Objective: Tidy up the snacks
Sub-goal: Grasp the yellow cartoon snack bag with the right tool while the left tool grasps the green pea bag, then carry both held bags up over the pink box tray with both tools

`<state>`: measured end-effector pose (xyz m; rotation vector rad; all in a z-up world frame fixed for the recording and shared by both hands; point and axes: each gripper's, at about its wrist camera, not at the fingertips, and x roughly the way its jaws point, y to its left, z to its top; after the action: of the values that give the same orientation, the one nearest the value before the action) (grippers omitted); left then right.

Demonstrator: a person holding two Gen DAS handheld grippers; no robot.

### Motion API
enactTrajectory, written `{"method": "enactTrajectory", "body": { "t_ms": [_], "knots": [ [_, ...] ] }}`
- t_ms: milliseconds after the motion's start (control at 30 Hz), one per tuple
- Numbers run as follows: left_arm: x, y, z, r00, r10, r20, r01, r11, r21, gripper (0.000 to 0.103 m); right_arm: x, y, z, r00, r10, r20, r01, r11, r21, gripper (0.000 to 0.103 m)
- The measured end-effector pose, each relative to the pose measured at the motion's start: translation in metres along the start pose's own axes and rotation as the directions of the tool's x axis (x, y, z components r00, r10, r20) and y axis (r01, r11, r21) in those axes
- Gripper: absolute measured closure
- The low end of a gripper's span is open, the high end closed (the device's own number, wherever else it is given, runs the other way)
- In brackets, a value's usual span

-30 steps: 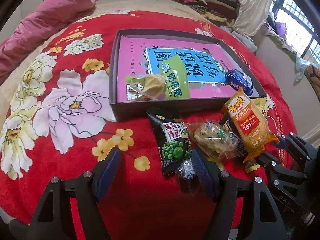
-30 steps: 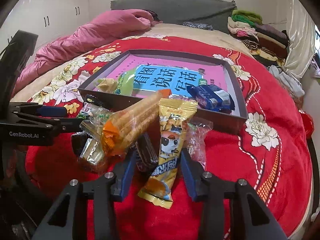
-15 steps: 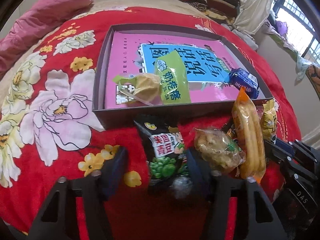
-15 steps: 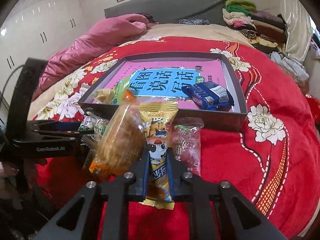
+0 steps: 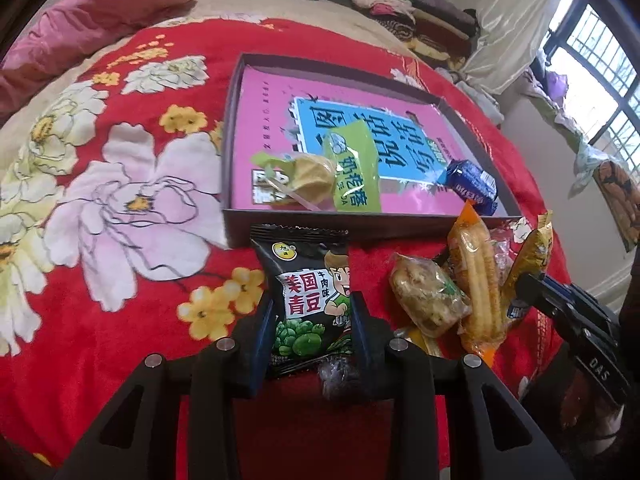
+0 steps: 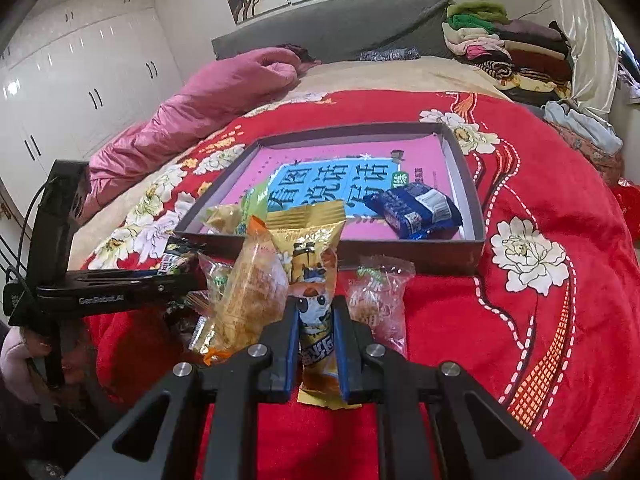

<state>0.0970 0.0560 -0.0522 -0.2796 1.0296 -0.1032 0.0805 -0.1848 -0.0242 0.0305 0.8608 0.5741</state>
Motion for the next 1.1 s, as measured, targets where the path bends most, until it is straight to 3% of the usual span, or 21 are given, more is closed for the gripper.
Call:
{"method": "enactTrajectory", "body": {
  "t_ms": [167, 267, 1100],
  "knots": [
    [-0.021, -0.006, 0.002, 0.997, 0.043, 0.067, -0.045, 0.998, 0.032, 0.066, -0.007, 0.001, 0.004, 0.999, 0.013, 0.034, -0.013, 1.000, -0.004, 0.087],
    [-0.029, -0.009, 0.005, 0.995, 0.034, 0.090, -0.037, 0.999, 0.031, 0.066, -0.009, -0.001, 0.004, 0.999, 0.018, 0.039, -0.018, 1.000, 0.006, 0.087],
    [-0.055, -0.024, 0.018, 0.985, 0.053, 0.167, -0.062, 0.997, 0.046, 0.066, -0.040, -0.031, 0.026, 0.984, -0.009, 0.176, -0.001, 0.998, 0.059, 0.087]
  ]
}}
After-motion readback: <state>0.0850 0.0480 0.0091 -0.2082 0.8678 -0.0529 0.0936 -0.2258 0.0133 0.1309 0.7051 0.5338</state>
